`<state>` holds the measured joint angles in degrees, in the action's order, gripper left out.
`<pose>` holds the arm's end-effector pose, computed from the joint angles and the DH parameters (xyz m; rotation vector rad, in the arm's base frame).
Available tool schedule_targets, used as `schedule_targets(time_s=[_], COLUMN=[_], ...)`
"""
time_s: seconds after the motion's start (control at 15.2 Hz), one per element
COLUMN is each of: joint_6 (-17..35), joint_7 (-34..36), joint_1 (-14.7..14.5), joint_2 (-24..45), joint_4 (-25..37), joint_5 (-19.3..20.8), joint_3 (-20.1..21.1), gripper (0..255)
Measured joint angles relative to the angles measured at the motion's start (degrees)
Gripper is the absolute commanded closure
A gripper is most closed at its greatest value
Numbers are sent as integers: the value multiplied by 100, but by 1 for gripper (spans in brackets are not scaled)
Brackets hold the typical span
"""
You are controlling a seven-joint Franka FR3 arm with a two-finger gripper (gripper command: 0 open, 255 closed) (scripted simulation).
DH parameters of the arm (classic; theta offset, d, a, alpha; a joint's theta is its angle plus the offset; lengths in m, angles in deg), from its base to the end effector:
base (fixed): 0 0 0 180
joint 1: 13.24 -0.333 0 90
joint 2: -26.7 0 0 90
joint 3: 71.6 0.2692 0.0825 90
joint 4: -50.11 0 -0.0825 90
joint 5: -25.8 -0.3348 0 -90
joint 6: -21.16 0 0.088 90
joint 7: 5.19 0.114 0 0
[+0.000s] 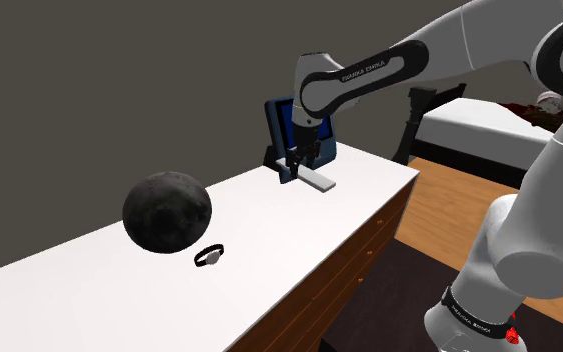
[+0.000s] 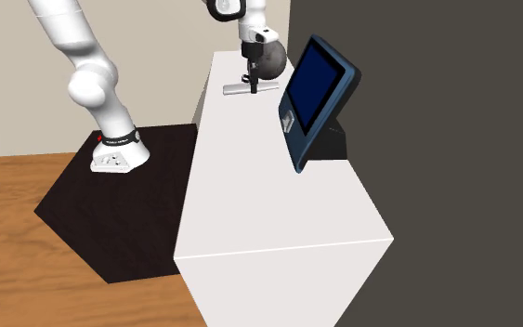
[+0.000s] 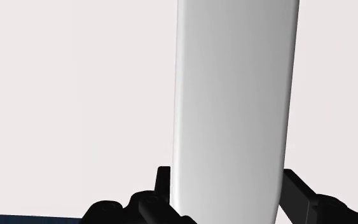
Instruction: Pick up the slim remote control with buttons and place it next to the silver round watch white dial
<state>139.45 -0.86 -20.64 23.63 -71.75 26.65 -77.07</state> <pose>0.4879 0.0153 0.4024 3.1327 -0.0543 -0.0133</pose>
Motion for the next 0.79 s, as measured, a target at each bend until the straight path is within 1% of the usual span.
schedule_targets(time_s=[0.33,0.66,0.79], joint_6=[-2,-136,-49], joint_7=[664,1314,1386], joint_1=[-328,-657,-692], joint_2=[213,553,610], joint_4=[209,682,648], joint_5=[-37,-41,-38], joint_3=[352,677,710], gripper=[255,255,255])
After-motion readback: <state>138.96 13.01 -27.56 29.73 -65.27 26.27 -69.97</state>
